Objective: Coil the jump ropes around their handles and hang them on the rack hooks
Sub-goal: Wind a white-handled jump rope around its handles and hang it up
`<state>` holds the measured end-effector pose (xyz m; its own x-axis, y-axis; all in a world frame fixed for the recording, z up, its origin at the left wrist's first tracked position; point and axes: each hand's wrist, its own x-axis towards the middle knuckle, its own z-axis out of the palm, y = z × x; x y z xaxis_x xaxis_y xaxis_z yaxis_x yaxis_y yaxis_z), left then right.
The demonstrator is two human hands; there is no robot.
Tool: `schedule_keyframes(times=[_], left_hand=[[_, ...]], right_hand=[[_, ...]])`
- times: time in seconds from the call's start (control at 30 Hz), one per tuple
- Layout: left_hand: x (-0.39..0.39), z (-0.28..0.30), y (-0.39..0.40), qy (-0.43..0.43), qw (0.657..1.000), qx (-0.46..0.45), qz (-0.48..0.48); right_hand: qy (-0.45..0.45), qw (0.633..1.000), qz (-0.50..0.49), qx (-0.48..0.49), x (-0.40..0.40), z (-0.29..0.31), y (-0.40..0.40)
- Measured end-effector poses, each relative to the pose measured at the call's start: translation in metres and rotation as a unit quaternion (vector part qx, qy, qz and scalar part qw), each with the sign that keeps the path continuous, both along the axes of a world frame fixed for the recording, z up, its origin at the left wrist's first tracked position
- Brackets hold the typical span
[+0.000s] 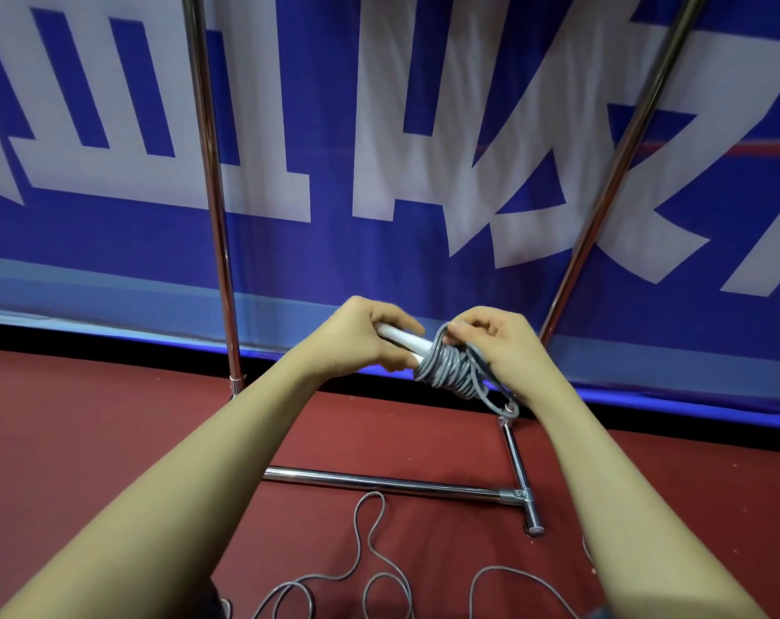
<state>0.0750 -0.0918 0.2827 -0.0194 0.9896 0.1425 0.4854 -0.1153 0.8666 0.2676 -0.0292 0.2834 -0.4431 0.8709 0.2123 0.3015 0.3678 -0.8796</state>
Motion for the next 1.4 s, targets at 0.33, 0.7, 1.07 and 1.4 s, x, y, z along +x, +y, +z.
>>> schedule_keyframes(times=[0.33,0.7,1.07,1.4], left_hand=[[0.034,-0.005,0.012,-0.202,0.942,0.148,0.224],[0.04,-0.027,0.019,0.06,0.958,0.222,0.172],[0.018,-0.021,0.022,0.209,0.944,0.241,0.078],[0.007,-0.023,0.022,0.196,0.954,0.225,-0.015]], right_hand=[[0.252,0.962,-0.093,-0.04,-0.014,0.004,-0.004],[0.299,0.949,-0.064,-0.07,-0.021,0.0,0.004],[0.191,0.979,0.042,-0.049,-0.008,0.008,0.005],[0.129,0.99,0.021,-0.054,-0.004,0.001,0.009]])
